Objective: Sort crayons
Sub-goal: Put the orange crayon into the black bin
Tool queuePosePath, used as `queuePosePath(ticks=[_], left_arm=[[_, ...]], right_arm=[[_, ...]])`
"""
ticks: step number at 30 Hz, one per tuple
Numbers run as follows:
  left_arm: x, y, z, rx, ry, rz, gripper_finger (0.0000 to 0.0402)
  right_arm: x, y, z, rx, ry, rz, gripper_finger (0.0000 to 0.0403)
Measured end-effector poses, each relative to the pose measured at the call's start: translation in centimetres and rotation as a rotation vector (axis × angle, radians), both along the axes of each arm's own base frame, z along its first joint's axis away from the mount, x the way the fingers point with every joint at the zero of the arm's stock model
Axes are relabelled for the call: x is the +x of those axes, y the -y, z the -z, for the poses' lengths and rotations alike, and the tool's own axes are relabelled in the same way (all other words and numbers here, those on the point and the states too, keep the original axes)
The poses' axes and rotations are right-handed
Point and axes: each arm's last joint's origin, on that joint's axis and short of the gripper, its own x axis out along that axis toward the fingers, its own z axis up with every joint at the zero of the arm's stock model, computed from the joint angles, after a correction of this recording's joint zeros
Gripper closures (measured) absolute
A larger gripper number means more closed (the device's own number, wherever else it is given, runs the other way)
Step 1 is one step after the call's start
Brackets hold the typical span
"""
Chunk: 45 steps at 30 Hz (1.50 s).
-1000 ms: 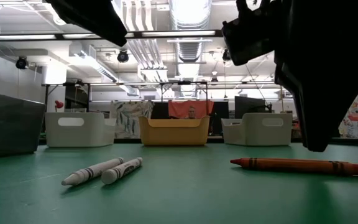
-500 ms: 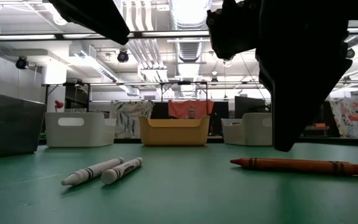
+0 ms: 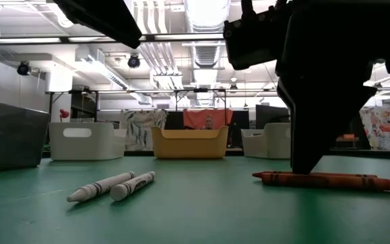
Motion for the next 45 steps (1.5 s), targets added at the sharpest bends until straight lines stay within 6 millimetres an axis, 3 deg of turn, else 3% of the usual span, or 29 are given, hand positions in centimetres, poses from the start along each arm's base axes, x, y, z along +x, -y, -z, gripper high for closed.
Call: queuePosePath(ticks=[14, 17, 20, 26, 32, 37, 45], left_arm=[[0.1, 0.0, -0.1, 0.015, 0.024, -0.015, 0.0239], [0.3, 0.1, -0.1, 0.039, 0.053, -0.014, 0.0239], [0.6, 0.4, -0.1, 0.058, 0.073, 0.058, 0.0239], [1.7, 1.5, 0.4, 0.074, 0.191, 0.308, 0.0239], [1.6, 1.6, 1.5, 0.051, 0.331, 0.378, 0.0239], [1.3, 1.4, 2.1, 0.039, 0.476, 0.393, 0.0239], [0.0, 0.0, 3.0, 0.006, 0.719, 0.379, 0.0239]], right_arm=[[0.0, 2.1, 1.8, -0.033, -0.008, -0.027, 0.0329], [0.0, 2.4, 1.9, -0.063, -0.010, -0.061, 0.0353], [0.1, 2.7, 1.7, -0.089, -0.005, -0.095, 0.0386], [-0.7, 3.4, -0.4, -0.152, 0.032, -0.141, 0.0393], [-2.9, 4.5, -4.5, -0.179, 0.266, -0.110, 0.0393], [-4.8, 5.6, -6.7, -0.145, 0.645, -0.149, 0.0394], [-7.7, 6.9, -6.1, -0.114, 1.287, -0.273, 0.0394]])
